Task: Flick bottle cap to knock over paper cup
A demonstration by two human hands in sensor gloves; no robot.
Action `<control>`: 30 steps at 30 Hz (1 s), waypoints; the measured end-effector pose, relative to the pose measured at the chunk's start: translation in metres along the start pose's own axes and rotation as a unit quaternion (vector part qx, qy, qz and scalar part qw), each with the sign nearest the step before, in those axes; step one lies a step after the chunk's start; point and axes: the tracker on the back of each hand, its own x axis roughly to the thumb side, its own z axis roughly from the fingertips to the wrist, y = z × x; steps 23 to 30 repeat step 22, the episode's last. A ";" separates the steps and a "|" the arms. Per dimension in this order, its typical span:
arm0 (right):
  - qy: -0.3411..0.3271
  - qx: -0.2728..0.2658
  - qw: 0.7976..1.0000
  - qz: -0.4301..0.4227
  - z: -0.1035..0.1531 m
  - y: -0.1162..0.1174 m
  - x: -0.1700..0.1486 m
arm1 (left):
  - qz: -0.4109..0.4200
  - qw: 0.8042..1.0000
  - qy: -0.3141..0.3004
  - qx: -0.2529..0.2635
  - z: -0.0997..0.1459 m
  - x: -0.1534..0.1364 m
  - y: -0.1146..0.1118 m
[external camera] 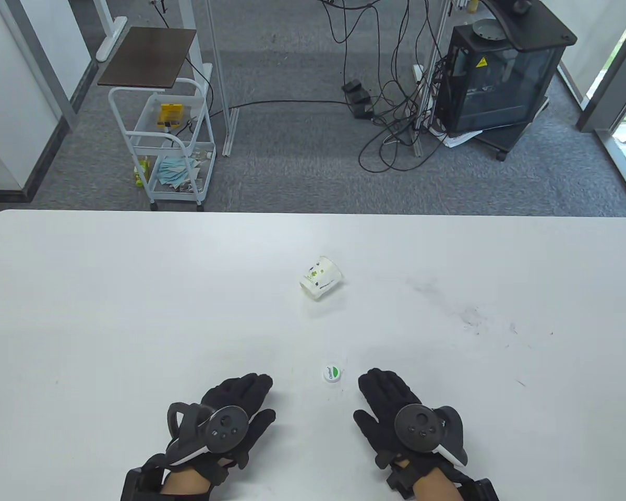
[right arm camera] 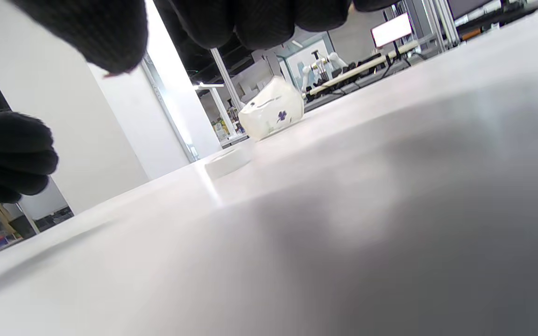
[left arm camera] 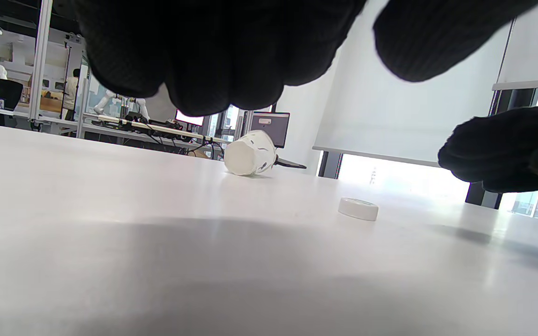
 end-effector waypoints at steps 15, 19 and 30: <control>-0.002 0.011 1.000 -0.005 -0.001 0.000 -0.005 | -0.003 1.000 -0.002 0.003 0.001 0.001 0.000; -0.001 0.017 1.000 -0.015 -0.002 0.001 -0.006 | -0.005 1.000 0.000 0.003 0.001 0.001 0.000; 0.001 0.025 0.999 -0.026 -0.003 0.002 -0.006 | -0.010 1.000 0.003 -0.001 0.000 0.001 -0.002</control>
